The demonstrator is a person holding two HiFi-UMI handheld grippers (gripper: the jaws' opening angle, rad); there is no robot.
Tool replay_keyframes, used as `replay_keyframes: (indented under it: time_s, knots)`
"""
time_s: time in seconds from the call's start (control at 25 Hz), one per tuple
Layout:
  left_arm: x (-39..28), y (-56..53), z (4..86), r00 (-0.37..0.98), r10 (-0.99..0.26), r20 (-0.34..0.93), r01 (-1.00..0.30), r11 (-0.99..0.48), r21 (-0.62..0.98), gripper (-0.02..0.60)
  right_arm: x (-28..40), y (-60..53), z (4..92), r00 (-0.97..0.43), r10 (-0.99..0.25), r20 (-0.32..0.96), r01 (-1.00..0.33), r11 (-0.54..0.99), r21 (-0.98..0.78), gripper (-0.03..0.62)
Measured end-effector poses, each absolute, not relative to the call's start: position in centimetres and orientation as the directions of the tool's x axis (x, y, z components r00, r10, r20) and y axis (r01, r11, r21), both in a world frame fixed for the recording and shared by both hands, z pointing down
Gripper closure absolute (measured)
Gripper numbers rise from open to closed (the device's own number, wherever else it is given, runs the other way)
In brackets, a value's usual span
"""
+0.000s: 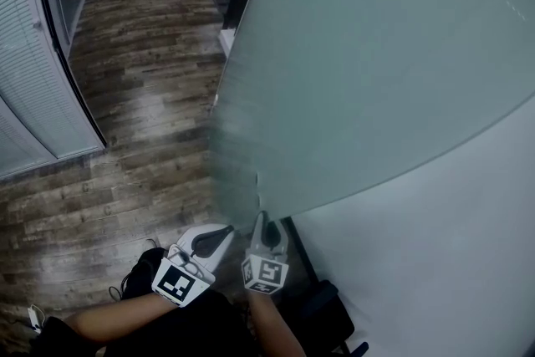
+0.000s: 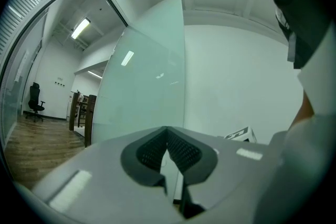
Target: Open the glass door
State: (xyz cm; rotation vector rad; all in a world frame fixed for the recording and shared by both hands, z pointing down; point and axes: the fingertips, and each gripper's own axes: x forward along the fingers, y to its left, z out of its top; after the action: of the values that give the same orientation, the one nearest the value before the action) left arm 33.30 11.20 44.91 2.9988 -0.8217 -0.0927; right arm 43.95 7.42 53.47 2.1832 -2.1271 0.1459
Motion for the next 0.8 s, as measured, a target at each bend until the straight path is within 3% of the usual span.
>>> replay_keyframes:
  time_s: [0.44,0.8]
  knots:
    - [36.6,11.9,46.4,0.898,-0.439,-0.023,-0.436,-0.896,0.08,0.581,49.1,8.0,53.5,-0.028,-0.997,0.073,-0.999,0.03,0.026,0.545]
    - [41.5,10.1,47.0,0.936,-0.352,0.024,-0.352,-0.93,0.103,0.581,53.5,8.3,53.6,-0.041,-0.993,0.108,-0.999,0.043,0.014,0.542]
